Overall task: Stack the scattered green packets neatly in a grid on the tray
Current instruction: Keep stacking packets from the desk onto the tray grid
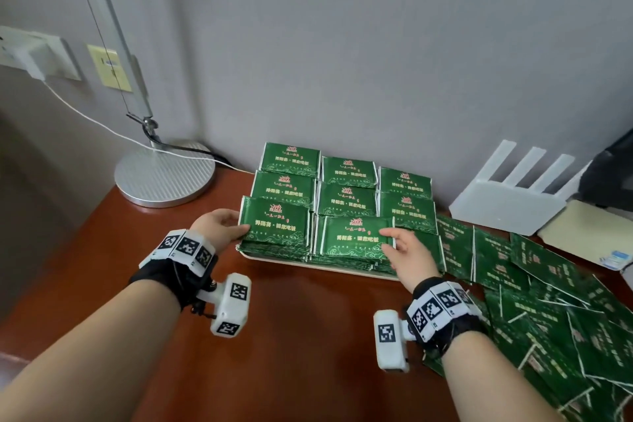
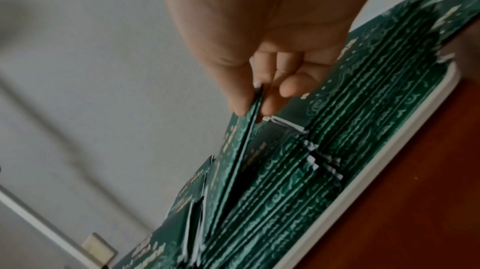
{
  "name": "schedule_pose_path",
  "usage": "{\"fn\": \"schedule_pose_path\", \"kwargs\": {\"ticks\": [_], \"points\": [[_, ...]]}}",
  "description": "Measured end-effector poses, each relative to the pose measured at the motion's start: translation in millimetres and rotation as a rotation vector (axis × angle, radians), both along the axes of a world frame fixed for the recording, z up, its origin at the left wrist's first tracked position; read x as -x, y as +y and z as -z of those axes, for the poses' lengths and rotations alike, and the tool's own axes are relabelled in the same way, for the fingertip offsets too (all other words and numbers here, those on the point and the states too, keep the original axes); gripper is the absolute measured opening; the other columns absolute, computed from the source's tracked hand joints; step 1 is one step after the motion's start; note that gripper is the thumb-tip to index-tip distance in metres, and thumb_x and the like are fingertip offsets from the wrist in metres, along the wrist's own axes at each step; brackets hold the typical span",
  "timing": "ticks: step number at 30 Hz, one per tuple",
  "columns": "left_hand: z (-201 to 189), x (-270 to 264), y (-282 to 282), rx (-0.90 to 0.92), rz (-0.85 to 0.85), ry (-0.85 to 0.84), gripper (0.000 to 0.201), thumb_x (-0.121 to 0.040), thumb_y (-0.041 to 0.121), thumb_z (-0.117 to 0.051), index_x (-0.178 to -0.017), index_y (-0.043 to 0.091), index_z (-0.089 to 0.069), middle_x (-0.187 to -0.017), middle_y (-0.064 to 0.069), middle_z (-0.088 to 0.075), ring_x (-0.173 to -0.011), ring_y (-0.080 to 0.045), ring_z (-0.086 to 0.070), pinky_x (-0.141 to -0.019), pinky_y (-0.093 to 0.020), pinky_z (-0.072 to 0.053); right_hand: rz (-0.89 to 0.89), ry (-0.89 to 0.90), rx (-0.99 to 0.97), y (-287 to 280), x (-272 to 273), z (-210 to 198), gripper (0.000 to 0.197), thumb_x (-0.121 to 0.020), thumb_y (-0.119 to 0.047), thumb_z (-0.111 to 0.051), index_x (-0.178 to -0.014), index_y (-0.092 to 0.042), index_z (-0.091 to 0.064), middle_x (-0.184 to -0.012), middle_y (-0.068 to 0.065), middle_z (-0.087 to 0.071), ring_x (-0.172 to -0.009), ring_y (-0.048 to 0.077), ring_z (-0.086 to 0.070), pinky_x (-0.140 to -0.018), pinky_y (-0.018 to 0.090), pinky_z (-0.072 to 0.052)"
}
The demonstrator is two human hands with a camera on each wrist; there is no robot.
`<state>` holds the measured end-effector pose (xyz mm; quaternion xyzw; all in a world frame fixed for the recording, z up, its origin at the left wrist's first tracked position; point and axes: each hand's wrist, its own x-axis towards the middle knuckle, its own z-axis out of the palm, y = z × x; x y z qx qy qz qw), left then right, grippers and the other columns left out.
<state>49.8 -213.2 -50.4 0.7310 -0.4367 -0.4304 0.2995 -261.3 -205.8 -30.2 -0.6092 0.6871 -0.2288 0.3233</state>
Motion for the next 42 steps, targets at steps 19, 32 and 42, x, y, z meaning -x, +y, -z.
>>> {"fn": "schedule_pose_path", "kwargs": {"ticks": [19, 32, 42], "points": [[8, -1, -9, 0.020, 0.043, -0.173, 0.015, -0.081, 0.012, -0.068, -0.092, 0.014, -0.059, -0.074, 0.007, -0.059, -0.066, -0.013, -0.058, -0.070, -0.028, -0.049, -0.044, 0.204, -0.003, -12, -11, 19, 0.026, -0.092, -0.025, -0.053, -0.118, -0.027, -0.056, -0.127, 0.001, -0.049, -0.088, 0.012, -0.050, -0.082, 0.027, -0.044], [-11, 0, 7, -0.003, 0.029, -0.357, 0.053, -0.081, 0.032, -0.068, -0.127, 0.016, -0.049, -0.126, -0.007, -0.053, -0.109, -0.022, -0.054, -0.089, -0.031, -0.043, -0.006, 0.333, 0.057, 1, 0, 1, 0.034, -0.088, -0.033, -0.058, -0.121, -0.026, -0.056, -0.139, 0.002, -0.035, -0.126, 0.023, -0.037, -0.107, 0.037, -0.033], [-54, 72, 48, 0.071, 0.272, -0.591, 0.070, -0.078, 0.046, -0.066, -0.138, 0.023, -0.039, -0.141, -0.013, -0.037, -0.128, -0.028, -0.039, -0.106, -0.039, -0.035, 0.121, 0.355, 0.065, 77, 84, -39, 0.036, -0.088, -0.033, -0.057, -0.124, -0.030, -0.053, -0.146, 0.001, -0.027, -0.134, 0.023, -0.028, -0.109, 0.035, -0.026]]}}
